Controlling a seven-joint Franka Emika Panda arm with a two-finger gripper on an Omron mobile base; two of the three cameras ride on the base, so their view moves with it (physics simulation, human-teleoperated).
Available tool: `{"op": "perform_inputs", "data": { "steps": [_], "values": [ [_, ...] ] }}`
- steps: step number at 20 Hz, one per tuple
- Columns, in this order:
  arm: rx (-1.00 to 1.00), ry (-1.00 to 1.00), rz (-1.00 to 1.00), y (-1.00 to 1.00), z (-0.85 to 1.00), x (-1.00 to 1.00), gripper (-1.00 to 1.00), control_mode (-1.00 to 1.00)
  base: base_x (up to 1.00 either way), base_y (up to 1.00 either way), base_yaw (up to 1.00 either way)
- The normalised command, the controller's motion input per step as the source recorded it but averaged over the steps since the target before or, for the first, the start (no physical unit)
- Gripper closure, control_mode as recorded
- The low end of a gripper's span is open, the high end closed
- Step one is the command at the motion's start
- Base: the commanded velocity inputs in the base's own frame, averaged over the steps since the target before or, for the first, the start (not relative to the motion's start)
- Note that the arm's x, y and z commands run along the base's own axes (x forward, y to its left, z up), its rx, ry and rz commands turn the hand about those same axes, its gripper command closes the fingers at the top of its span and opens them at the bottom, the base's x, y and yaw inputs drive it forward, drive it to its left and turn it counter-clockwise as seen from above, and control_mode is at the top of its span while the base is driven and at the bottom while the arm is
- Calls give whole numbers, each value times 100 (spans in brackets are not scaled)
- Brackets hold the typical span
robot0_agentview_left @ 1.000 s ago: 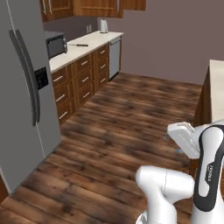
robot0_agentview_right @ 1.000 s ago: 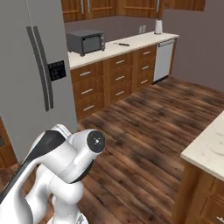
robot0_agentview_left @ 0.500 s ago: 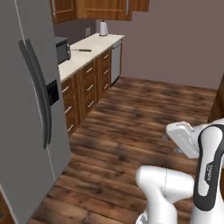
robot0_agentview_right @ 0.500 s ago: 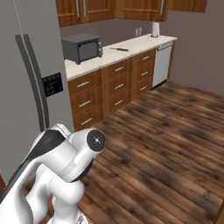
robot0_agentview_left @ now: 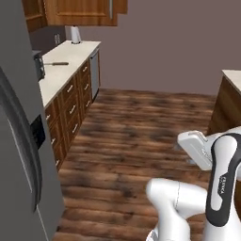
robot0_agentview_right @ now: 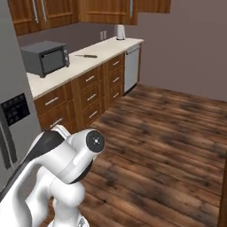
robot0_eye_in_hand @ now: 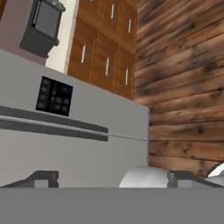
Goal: Move the cutting board and knife to the sink. Then move spray from the cabinet to the counter.
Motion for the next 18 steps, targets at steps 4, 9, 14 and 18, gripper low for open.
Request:
{"op": "perform_inputs", "data": {
  "steps": [4,9,14,18],
  "values": [
    [0,0,0,0,0,0,-100,100,100,-2,-24],
    [0,0,0,0,0,0,-100,100,100,-13,-8],
    [0,0,0,0,0,0,-100,100,100,-11,0],
    [0,0,0,0,0,0,-100,100,100,-24,0]
  ]
}}
